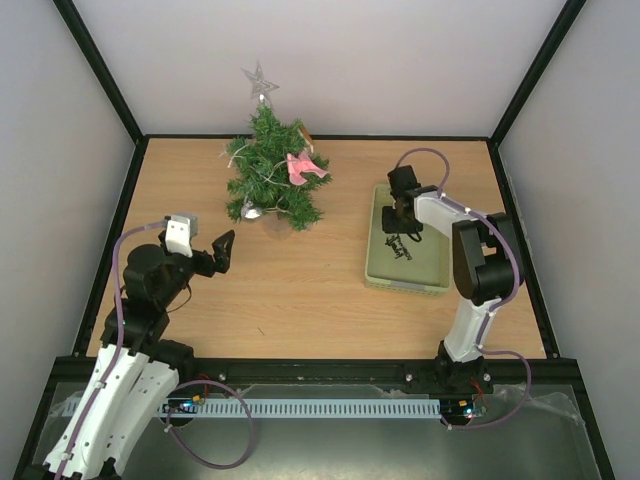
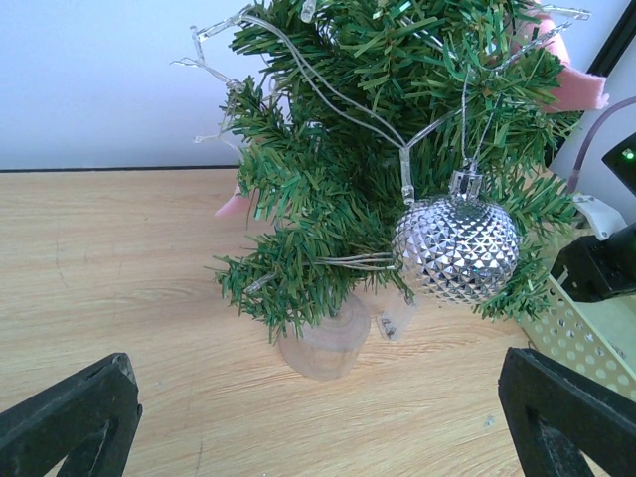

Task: Decorate the small christmas tree
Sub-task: Pick up the decoration item from the storage box.

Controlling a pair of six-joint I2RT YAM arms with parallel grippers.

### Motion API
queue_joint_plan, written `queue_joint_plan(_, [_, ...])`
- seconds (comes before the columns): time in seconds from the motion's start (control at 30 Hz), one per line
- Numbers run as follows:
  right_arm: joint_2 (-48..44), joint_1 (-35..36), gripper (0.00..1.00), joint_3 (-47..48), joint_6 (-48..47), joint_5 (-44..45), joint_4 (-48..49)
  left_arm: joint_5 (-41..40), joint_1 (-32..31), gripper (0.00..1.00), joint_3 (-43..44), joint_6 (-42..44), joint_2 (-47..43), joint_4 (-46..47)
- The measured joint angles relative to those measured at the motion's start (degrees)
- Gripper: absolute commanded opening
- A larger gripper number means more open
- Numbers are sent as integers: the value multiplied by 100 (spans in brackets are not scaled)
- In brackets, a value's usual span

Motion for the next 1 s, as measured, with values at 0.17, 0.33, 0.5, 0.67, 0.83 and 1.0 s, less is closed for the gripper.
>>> queue_joint_plan(0.17, [2,-39,35,-199,59,-146,4,-2,0,100,0,0,22,-17])
queue_joint_plan(0.33, [61,-39,16,-302,79,-280,68,-2,0,100,0,0,22,-24])
queue_joint_plan(0.5, [55,-39,12,-343,83,-361,208,-31,0,100,0,0,35,-28])
queue_joint_plan(0.67, [44,-39,11,-343,81,-365,212,-72,0,99,0,0,35,-28])
queue_joint_plan(0.83, [-4,-39,8,-343,87,-337,205,-109,0,100,0,2,35,-31])
queue_joint_plan(1.0, [-136,-37,33,-275,260,-205,-2,-107,0,100,0,2,44,-31])
